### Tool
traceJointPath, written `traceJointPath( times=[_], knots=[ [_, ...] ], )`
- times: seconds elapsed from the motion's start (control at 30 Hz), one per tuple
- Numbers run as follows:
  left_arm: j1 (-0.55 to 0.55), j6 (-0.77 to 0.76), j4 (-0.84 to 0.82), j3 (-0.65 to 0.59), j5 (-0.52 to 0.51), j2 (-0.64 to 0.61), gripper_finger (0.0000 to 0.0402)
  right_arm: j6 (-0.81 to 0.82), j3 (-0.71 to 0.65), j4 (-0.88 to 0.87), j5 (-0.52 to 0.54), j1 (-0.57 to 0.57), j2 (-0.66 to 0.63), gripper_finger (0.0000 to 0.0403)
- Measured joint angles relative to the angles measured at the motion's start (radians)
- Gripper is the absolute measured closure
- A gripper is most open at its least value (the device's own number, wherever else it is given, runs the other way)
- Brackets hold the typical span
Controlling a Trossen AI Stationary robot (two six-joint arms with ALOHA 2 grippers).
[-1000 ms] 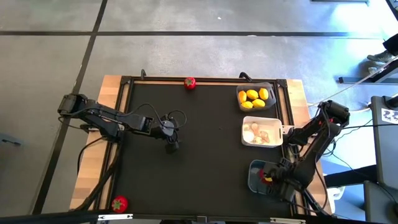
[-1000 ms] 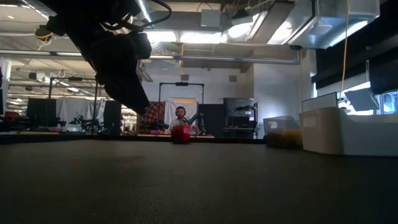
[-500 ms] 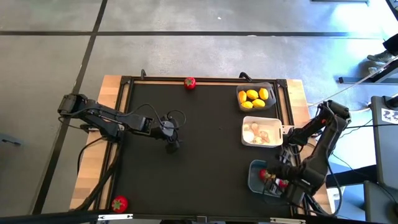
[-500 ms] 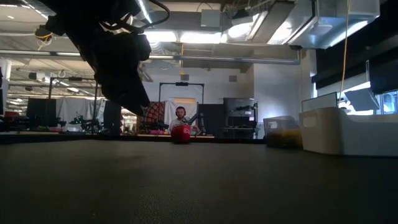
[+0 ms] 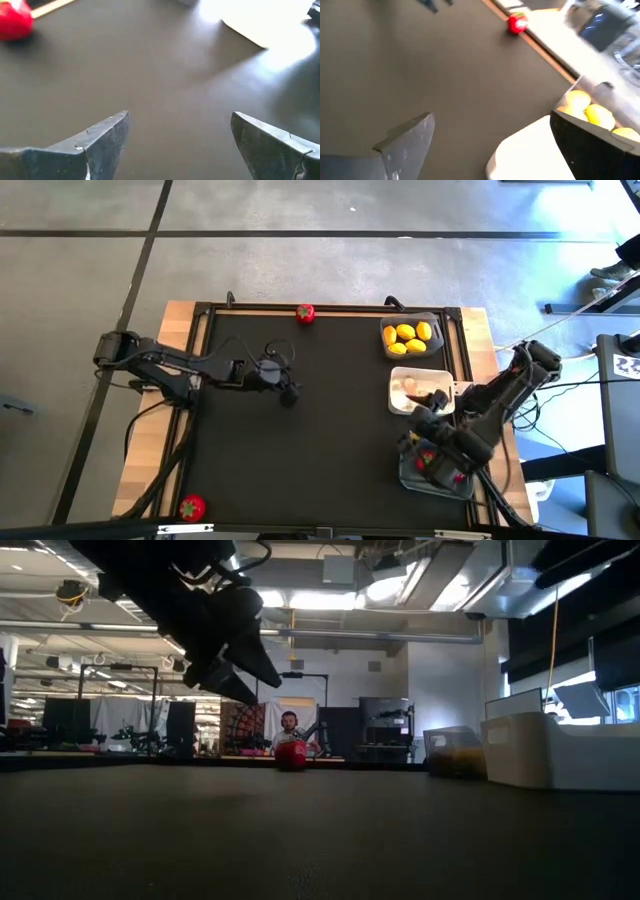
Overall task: Sort produce into baskets
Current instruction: Put the tomato into the the blue bin
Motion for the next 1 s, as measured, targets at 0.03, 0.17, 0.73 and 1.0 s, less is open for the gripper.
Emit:
traceJointPath(
  times=[0.03,0.17,0.73,1.0],
  knots=[
    [0.014,0.000,0.005,0.000,-0.001,0.000,0.0059,0.000,-0.007,0.005,0.018,-0.019,0.000,0.0008],
    [0.085,-0.004,0.007,0.000,-0.001,0.000,0.0059,-0.001,-0.045,0.058,0.080,-0.094,0.000,0.0008],
    [0.448,0.146,0.050,0.060,0.147,0.095,0.0059,-0.263,-0.162,0.438,0.077,-0.330,0.000,0.0008],
    [0.583,0.305,0.044,0.201,0.200,0.216,0.0059,-0.309,-0.162,0.472,0.079,-0.392,0.000,0.0008]
  ],
)
